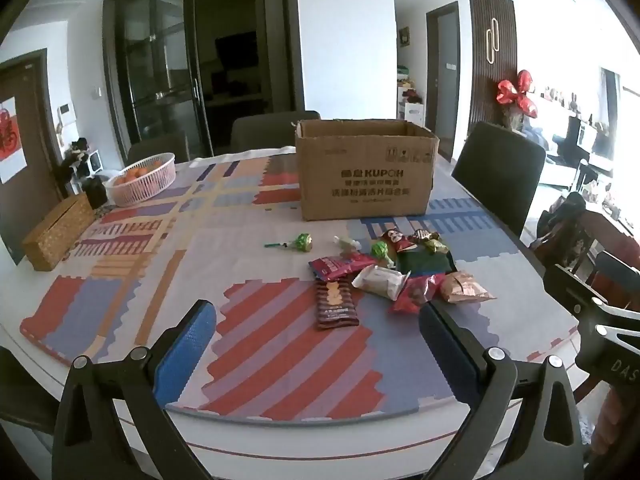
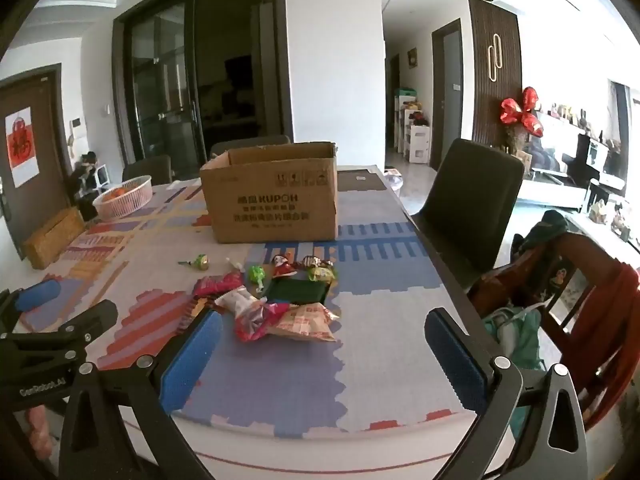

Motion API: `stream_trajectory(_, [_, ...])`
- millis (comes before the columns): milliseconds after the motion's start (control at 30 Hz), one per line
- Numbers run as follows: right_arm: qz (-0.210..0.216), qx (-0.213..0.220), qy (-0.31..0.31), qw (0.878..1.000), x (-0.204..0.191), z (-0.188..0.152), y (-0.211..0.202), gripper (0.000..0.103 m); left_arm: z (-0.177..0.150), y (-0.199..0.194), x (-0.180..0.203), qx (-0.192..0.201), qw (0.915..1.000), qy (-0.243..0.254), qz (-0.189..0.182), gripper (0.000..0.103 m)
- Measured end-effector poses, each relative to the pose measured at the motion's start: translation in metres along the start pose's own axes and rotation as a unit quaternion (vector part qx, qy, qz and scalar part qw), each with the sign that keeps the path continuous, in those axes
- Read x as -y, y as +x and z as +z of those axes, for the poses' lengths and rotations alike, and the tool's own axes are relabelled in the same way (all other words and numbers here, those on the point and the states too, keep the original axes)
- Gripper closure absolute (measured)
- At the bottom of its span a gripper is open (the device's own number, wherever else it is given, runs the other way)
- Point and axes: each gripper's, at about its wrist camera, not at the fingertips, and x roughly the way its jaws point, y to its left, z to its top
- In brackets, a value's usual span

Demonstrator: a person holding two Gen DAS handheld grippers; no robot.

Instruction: Organize snacks

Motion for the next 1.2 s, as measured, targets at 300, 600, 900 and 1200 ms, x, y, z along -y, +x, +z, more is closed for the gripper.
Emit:
stream_trajectory(300, [0.001,-0.003,-0.003,1.000,-0.001,-0.001,-0.002,0.000,0.004,-0.010,-0.003,0.007,1.0000,-0.005,0.002,0.000])
stream_trajectory(600, [0.001,0.005,-0.002,1.000,-0.003,-0.001,-0.006,0.000,0.000,-0.015,-0.006,0.013,0.9998,-0.013,-0.001,0.000])
stream_trajectory(900, [0.000,0.007,-0.005,1.000,-0.005,-0.001,-0.012,0.000,-0.002,-0.013,-0.006,0.014,0.9998,-0.014,-0.002,0.000])
stream_trajectory(1200, [-0.001,0.009,-0.007,1.000,-0.006,-0.001,-0.014,0.000,-0.002,-0.013,-0.007,0.015,0.9998,-0.014,-0.002,0.000])
